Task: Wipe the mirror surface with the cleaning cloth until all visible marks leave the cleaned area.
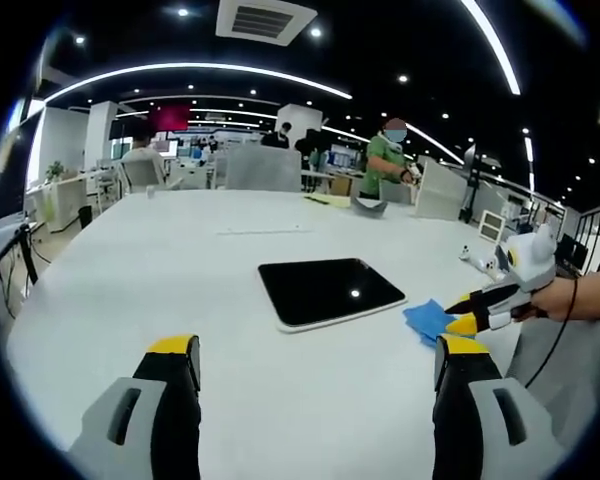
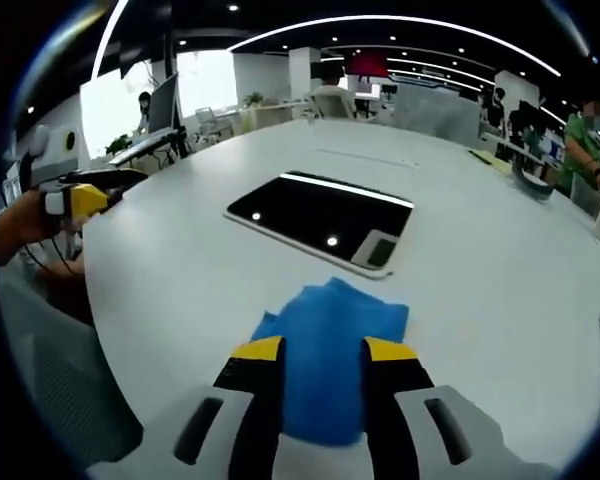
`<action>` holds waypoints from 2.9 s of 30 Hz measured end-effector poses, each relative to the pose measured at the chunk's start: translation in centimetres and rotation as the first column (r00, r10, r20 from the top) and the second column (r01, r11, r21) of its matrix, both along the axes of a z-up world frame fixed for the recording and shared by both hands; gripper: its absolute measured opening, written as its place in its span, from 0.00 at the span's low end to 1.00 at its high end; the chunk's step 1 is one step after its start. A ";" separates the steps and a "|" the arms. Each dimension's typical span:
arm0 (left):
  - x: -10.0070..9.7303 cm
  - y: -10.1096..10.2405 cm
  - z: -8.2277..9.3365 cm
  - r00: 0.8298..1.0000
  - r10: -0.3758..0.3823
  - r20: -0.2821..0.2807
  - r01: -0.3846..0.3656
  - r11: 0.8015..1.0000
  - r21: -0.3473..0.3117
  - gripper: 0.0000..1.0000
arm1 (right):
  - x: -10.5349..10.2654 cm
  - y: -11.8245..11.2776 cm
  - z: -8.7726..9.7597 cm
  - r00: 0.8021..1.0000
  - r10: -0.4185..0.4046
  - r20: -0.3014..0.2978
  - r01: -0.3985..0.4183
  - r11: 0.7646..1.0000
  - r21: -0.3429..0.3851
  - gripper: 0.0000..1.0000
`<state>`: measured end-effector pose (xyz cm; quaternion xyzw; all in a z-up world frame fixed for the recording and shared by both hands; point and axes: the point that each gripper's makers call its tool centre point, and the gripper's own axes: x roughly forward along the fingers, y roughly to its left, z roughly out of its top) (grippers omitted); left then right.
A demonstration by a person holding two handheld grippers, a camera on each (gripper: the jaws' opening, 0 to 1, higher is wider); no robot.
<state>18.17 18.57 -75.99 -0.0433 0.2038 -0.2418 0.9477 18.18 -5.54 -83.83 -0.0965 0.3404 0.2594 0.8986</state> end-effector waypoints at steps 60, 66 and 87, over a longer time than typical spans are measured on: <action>-0.3 0.7 1.6 0.999 0.011 0.032 -0.012 1.000 0.013 0.97 | 1.3 3.5 3.5 0.990 0.101 0.100 -0.105 0.994 0.038 0.00; -0.4 0.8 1.6 0.999 0.010 0.032 -0.011 1.000 0.019 0.98 | 2.0 4.2 3.8 0.988 0.108 0.108 -0.114 0.992 0.049 0.00; -0.3 1.1 1.5 1.000 0.008 0.019 -0.009 0.999 0.032 0.98 | 6.3 9.0 5.2 0.974 0.172 0.151 -0.183 0.981 0.065 0.00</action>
